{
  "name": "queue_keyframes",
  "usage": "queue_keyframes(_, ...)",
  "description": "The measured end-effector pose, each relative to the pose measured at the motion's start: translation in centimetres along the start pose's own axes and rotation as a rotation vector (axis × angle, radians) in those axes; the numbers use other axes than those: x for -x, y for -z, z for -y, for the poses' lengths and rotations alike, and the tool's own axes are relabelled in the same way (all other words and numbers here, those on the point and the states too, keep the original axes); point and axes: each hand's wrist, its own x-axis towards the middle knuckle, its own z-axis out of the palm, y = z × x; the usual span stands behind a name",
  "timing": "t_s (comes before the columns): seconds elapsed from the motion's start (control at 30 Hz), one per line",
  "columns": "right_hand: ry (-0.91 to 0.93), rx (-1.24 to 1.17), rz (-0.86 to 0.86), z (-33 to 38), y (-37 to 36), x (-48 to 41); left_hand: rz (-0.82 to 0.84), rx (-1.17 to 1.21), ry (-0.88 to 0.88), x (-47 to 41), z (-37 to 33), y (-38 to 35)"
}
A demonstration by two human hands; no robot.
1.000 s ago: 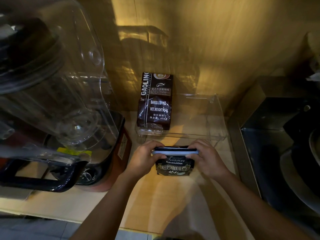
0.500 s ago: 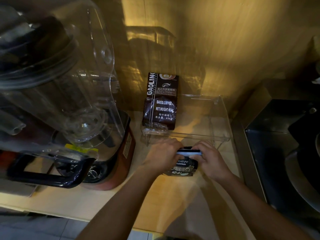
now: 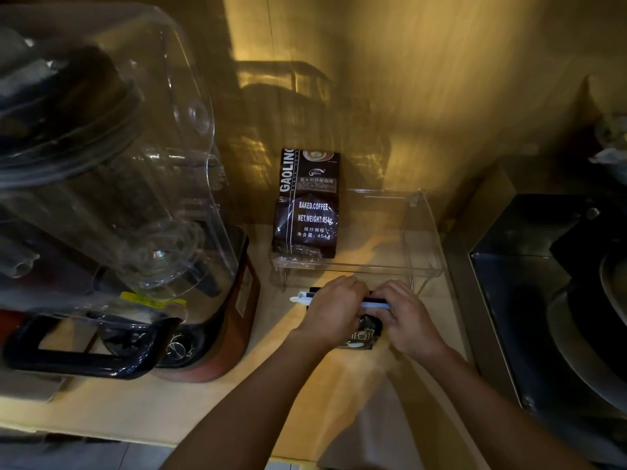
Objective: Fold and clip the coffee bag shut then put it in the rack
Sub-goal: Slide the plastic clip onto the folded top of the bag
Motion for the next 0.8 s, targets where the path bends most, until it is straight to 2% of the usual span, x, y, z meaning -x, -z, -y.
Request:
queue_keyframes(0.37,-0.016,0.030,0.002,-0.2,-0.3,0.0,0.053,0.028,0.098,0.4,1.6,1.9)
queue_keyframes(0.5,-0.028,0.033,0.046,-0.2,0.2,-0.2,0.023,0.007,0.072,0.7,1.1,1.6)
queue_keyframes(0.7,0.136,0.242,0.149,1.1,0.0,-1.5,-0.019,-0.029,0.029,1.2,1.1,1.2)
queue_keyframes(0.8,0.140,0.318,0.161,1.4,-0.6,-1.7,-0.019,0.008,0.057,1.4,1.5,1.5)
